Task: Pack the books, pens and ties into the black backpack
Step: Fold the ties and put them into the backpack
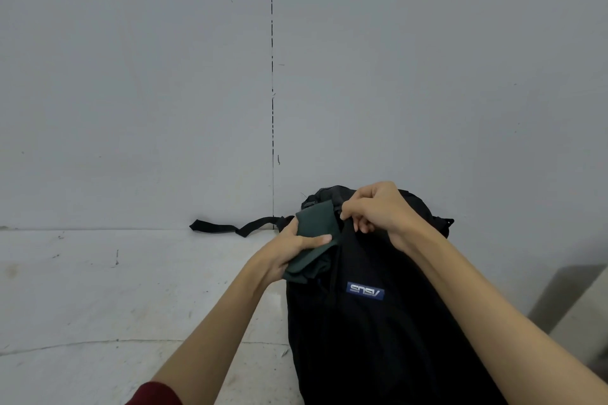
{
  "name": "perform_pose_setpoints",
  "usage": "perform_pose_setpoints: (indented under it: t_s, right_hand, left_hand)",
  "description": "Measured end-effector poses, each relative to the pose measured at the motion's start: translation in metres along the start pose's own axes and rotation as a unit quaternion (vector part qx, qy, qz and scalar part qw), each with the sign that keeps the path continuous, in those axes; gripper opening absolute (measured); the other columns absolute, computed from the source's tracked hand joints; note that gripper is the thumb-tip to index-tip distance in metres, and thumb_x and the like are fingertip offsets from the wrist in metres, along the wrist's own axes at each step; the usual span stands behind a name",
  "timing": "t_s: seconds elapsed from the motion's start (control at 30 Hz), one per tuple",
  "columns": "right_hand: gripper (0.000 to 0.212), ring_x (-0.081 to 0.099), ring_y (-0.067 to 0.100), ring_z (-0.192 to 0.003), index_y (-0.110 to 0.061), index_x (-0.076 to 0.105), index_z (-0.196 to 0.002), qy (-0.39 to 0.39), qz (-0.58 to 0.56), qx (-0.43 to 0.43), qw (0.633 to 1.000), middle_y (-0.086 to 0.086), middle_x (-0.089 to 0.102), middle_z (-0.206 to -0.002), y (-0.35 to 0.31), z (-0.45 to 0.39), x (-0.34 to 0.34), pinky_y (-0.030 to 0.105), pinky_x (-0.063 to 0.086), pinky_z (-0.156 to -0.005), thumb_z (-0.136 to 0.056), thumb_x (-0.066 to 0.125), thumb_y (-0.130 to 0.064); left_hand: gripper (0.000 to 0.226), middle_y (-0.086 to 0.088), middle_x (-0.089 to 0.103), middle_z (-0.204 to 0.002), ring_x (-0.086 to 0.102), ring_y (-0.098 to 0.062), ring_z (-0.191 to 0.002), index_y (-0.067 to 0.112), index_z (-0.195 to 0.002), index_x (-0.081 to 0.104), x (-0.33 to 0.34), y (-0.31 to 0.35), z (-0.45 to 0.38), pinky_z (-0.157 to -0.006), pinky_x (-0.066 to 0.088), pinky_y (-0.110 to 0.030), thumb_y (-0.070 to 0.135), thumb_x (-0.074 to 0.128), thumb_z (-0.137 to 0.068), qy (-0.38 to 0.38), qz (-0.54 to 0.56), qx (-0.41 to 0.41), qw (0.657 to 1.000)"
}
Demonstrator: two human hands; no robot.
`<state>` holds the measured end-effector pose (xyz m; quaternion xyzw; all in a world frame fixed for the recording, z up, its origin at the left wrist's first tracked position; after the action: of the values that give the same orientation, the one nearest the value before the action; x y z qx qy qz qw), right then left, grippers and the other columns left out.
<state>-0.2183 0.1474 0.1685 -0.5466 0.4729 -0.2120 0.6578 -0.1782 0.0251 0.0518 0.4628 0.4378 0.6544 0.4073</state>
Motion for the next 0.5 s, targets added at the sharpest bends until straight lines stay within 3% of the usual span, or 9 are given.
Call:
perform_pose_setpoints:
  t_s: [0.2,0.33,0.4,0.5]
  right_hand:
    - [0.018,0.037,0.008,-0.03,-0.001,0.055,-0.055,0.019,-0.008,0.008,1.0,0.003,0.048,-0.035,0.001,0.001,0.001,0.017,0.025,-0.036,-0.07,0.063,0.005]
    - [0.018,0.035,0.008,-0.029,-0.001,0.056,-0.055,0.082,-0.057,0.002,0.995,0.003,0.046,-0.037,0.002,0.003,-0.013,0.015,0.026,-0.034,-0.071,0.063,0.006]
    - [0.017,0.035,0.006,-0.029,0.0,0.057,-0.057,0.089,-0.066,-0.009,0.994,0.002,0.046,-0.037,0.002,0.005,-0.013,0.013,0.028,-0.034,-0.071,0.063,0.006]
    - [0.015,0.036,0.008,-0.032,-0.001,0.059,-0.058,0.057,-0.031,-0.02,0.998,0.001,0.046,-0.037,-0.001,0.006,-0.004,0.013,0.029,-0.035,-0.071,0.064,0.005]
  left_hand:
    - [0.052,-0.004,0.063,-0.114,0.065,-0.016,-0.095,0.021,-0.129,0.046,0.001,0.004,0.008,-0.072,0.055,-0.026,0.009,0.068,-0.083,-0.06,-0.118,-0.035,0.991]
    - [0.044,-0.001,0.065,-0.11,0.065,-0.015,-0.093,0.024,-0.123,0.051,0.009,0.006,0.01,-0.077,0.054,-0.026,0.007,0.065,-0.085,-0.107,-0.141,-0.035,0.984]
    - [0.043,-0.003,0.066,-0.109,0.065,-0.017,-0.094,0.021,-0.122,0.053,0.011,0.007,0.005,-0.079,0.055,-0.028,0.008,0.067,-0.084,-0.084,-0.135,-0.021,0.987]
    - [0.046,-0.011,0.067,-0.111,0.065,-0.025,-0.098,0.013,-0.12,0.054,0.01,0.019,-0.007,-0.081,0.054,-0.034,0.011,0.074,-0.079,0.007,-0.101,0.032,0.994]
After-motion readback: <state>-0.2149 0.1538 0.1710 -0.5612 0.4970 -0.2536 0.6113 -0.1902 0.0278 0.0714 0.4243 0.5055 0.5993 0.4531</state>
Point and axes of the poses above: each hand's wrist, its own z-axis away from the middle knuckle, its own x-axis out of the palm, y = z × x, the point moved 10 cm from there along -z, towards the middle knuckle
